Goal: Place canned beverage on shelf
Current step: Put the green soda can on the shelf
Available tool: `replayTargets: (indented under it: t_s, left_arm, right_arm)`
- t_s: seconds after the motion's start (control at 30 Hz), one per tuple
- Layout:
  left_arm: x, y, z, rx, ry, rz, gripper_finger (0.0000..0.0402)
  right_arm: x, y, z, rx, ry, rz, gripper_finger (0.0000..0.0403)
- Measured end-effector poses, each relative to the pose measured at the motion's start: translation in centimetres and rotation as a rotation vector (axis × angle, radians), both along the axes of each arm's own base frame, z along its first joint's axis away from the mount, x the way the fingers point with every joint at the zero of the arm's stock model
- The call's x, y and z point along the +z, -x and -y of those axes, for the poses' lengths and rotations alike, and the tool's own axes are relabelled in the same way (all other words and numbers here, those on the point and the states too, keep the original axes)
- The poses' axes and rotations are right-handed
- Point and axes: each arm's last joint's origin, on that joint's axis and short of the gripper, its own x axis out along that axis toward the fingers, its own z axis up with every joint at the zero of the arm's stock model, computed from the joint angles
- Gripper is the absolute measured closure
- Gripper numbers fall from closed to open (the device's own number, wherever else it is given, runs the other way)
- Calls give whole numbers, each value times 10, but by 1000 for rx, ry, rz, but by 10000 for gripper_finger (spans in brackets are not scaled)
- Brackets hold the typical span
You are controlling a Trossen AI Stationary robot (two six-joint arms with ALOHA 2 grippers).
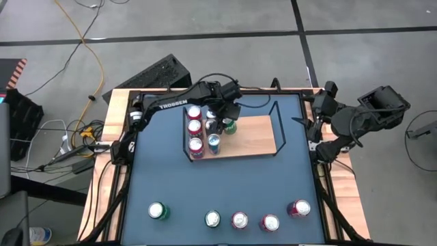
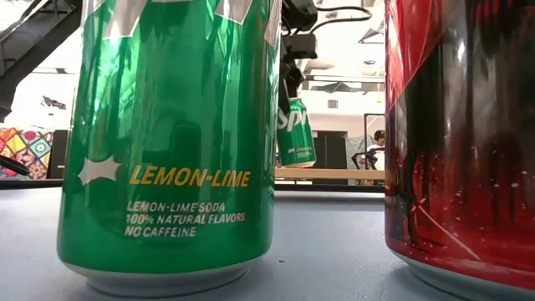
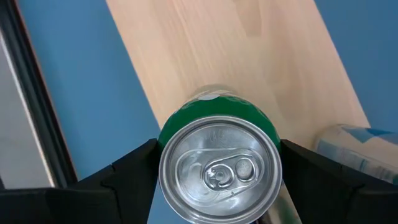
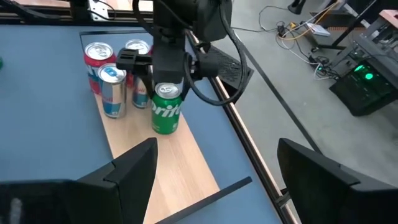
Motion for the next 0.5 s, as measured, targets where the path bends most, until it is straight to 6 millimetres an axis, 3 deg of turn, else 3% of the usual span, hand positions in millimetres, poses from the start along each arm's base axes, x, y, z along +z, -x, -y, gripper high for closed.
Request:
replayTargets:
  t_s: [0.23, 0.5]
  left_arm:
    - [0, -1, 1, -19, -3, 3, 118]
    - [0, -6, 8, -6, -59, 11, 81]
  right_arm:
    - [0, 0, 0, 2, 3, -2, 85]
    - [0, 0, 0, 3, 4, -2, 85]
